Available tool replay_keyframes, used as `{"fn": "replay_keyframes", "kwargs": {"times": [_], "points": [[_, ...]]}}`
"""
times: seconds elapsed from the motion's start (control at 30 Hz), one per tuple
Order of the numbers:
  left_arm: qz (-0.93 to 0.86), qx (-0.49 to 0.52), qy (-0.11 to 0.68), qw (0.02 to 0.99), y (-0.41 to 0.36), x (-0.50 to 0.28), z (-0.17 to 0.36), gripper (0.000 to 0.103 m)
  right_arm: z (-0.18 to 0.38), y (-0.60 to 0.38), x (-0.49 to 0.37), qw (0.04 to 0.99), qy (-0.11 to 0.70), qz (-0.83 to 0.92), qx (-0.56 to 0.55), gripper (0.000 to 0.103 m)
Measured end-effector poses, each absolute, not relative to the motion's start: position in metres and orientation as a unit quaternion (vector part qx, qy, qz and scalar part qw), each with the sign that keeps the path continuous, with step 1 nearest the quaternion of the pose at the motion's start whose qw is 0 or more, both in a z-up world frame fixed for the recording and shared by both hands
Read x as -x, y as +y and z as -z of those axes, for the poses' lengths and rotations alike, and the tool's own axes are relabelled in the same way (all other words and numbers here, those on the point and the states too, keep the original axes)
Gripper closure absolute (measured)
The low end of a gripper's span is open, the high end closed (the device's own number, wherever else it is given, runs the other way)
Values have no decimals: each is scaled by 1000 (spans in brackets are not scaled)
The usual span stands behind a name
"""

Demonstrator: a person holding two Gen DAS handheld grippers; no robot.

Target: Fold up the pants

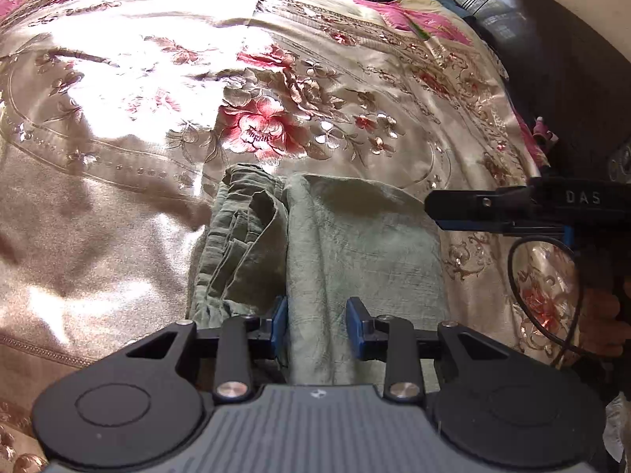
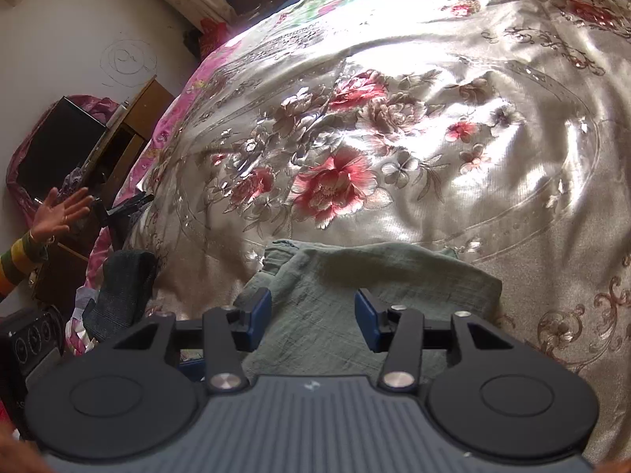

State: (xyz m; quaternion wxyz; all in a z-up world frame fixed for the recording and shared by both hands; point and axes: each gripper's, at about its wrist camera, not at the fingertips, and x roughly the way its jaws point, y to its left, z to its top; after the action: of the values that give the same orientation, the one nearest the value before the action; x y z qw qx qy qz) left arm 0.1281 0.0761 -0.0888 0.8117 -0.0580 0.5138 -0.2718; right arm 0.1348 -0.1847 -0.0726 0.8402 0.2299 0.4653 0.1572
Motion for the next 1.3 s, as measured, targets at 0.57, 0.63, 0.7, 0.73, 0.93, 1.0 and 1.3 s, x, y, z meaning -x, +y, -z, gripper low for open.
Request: {"fn": "replay_keyframes", "kwargs": {"times": [0.57,0.63,0.7,0.73,0.93,1.0,1.3], "points": [[280,14,440,853,74,-133,44,85,90,-210,-83,837,455,-140,-269,53],[268,16,444,855,83,-138,49,85,91,-209,-82,836,456,-141,-269,53],[253,22,448,857,95,-142,59,85,94,-207,-82,835,459,-142,-268,53],[248,24,451,857,100,-144,63,85,96,-205,-82,834,462,-143,-266,53],[245,29,497,832,116,-155,103,70,110,-195,-82,825,481,-143,-258,53],[257,51,495,828,121,-156,103,68,111,-194,-81,824,483,-145,-258,53],[294,121,527,788,131,-181,115,40,122,-205,-81,817,480,-148,-284,43]]}}
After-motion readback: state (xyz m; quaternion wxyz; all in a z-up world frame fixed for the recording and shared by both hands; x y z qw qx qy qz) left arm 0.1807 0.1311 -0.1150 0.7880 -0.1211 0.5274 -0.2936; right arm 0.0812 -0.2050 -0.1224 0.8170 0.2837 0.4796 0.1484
